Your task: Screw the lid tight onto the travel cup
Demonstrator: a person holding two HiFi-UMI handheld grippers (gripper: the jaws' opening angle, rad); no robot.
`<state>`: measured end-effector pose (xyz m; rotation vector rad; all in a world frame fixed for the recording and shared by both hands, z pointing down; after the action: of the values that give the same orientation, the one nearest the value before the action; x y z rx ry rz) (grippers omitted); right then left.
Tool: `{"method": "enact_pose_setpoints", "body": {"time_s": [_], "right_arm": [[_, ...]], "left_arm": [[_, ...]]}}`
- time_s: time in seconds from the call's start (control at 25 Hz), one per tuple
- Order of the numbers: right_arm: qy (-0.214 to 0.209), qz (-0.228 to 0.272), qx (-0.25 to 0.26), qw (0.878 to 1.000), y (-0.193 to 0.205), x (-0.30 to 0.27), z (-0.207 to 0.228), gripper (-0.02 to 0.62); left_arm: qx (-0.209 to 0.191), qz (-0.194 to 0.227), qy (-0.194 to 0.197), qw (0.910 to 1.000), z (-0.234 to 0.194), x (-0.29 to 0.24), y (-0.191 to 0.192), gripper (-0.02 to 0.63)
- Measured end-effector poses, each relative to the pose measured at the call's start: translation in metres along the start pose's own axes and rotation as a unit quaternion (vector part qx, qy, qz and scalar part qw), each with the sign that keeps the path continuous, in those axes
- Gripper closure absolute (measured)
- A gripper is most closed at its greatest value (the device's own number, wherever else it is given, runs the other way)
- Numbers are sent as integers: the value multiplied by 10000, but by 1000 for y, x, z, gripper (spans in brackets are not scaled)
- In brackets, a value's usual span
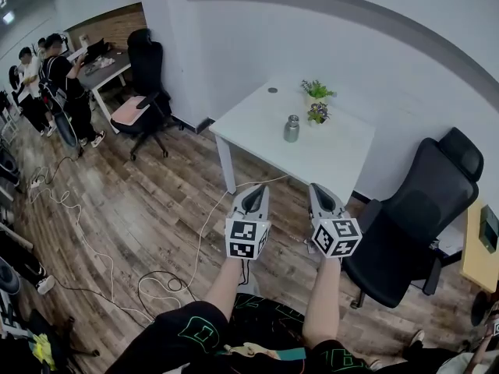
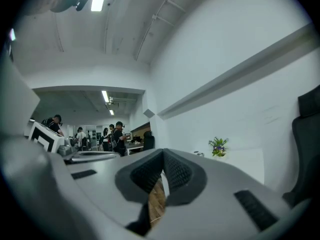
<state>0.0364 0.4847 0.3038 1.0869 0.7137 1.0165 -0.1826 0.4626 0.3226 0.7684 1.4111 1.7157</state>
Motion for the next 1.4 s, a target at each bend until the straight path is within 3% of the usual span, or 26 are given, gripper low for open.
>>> {"method": "enact_pose_setpoints", "body": {"time_s": [0.48, 0.84, 1.12, 1.4], "right_arm": [[-50, -109, -465, 9988, 17, -43, 17, 591], [70, -109, -802, 9967, 37, -98, 50, 591], [407, -267, -1027, 9935, 60, -152, 74, 591], [478, -315, -980, 9935, 50, -226, 83, 591]], "left_arm": [[176, -295, -64, 9994, -25, -25, 31, 600], [272, -742, 303, 9964, -49, -86, 67, 599], [511, -1065, 575, 9913, -73, -135, 100, 599], [791, -1116, 513, 9893, -127, -185, 116, 599]]}}
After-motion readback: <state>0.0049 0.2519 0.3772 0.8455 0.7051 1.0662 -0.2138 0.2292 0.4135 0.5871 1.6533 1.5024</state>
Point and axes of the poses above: the fingertips, and each gripper's own axes: x backward along the fingers, z to its right, y out of its underside, the point moved 10 cm from there along x, backward along the fingers, and after that the axes turned 11 degrees about -x, right-handed, at the moved point
